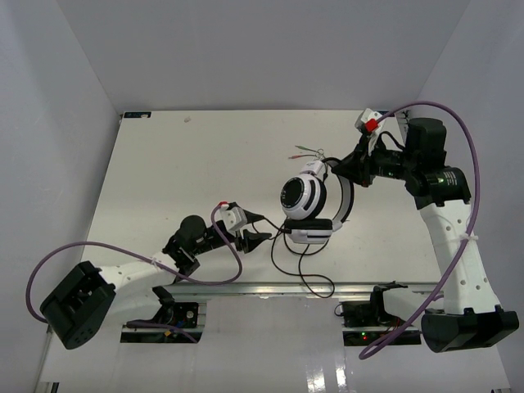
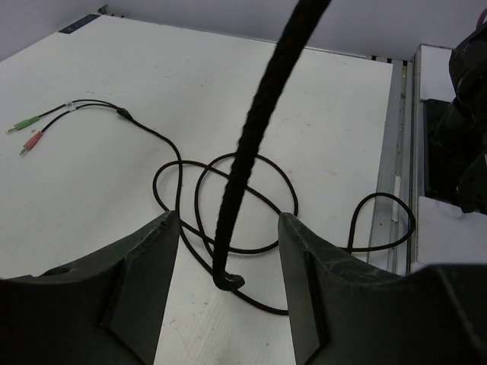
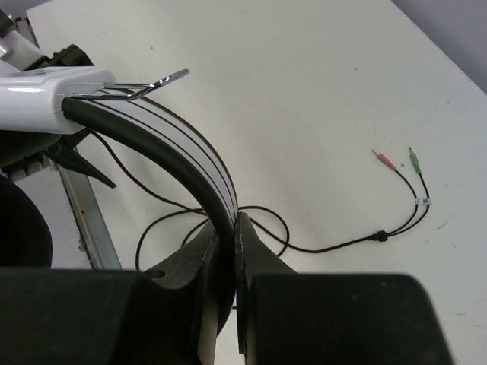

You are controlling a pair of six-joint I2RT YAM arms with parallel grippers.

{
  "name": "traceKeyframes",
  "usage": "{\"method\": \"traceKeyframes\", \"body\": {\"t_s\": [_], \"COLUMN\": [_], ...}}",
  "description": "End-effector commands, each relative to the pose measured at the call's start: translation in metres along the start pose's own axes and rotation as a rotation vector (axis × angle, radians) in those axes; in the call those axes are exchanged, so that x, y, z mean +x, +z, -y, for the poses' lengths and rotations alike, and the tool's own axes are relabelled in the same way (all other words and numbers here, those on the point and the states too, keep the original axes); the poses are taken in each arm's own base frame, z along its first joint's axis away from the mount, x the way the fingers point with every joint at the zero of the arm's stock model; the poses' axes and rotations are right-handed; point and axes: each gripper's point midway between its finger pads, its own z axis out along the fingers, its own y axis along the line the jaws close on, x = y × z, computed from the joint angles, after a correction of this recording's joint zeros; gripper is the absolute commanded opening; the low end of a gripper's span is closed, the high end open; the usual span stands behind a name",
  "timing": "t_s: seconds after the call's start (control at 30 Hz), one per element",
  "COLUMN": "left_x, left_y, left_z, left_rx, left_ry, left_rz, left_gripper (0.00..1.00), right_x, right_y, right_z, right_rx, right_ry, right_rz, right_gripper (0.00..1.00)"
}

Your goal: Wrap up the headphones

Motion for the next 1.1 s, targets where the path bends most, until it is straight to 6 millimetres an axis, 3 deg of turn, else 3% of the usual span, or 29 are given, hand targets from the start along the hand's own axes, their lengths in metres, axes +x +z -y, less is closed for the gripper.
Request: {"method": "traceKeyframes", "body": {"t_s": [0.0,0.23,0.53,0.67,0.87,0.97,1.0,1.07], "left_x": [-0.018,-0.004,-0.012,-0.005,-0.001,0.000,-0.019,-0.005], "left_y": [0.001,-0.005,0.023,0.035,0.029,0.017,0.016,0.012], "left_z": [-0.003,-0.002,0.000,0.010,0.016,0.011,0.009,0.005], "left_rx": [-0.047,-0.065,-0.032,0.002,-0.002,-0.050,-0.058,-0.084], "left_ry": [-0.043,-0.096,-0.149,-0.159,-0.165,-0.150,-0.105,-0.095], "left_rz": [0.108,0.117,0.190,0.170,0.157,0.115,0.144,0.004], "left_gripper": [0.64,0.63,0.60,0.46,0.06,0.00,0.00,0.00], "right_x": [-0.052,-0.070,-0.073,-0.077,-0.083,-0.078,-0.078,-0.073], "right_y": [-0.016,-0.024,-0.029,-0.034,-0.046,-0.051,-0.053,-0.055], "right_z": [-0.012,-0.008,-0.011,-0.004,0.019,0.037,0.039,0.047], "right_rx": [-0.040,-0.059,-0.064,-0.026,0.068,0.172,0.200,0.267], "right_ry": [0.018,0.047,0.062,0.066,0.161,0.215,0.211,0.220], "right_rz": [0.120,0.166,0.183,0.191,0.216,0.217,0.221,0.220], "right_gripper": [0.08,0.08,0.08,0.08,0.08,0.08,0.08,0.08]}}
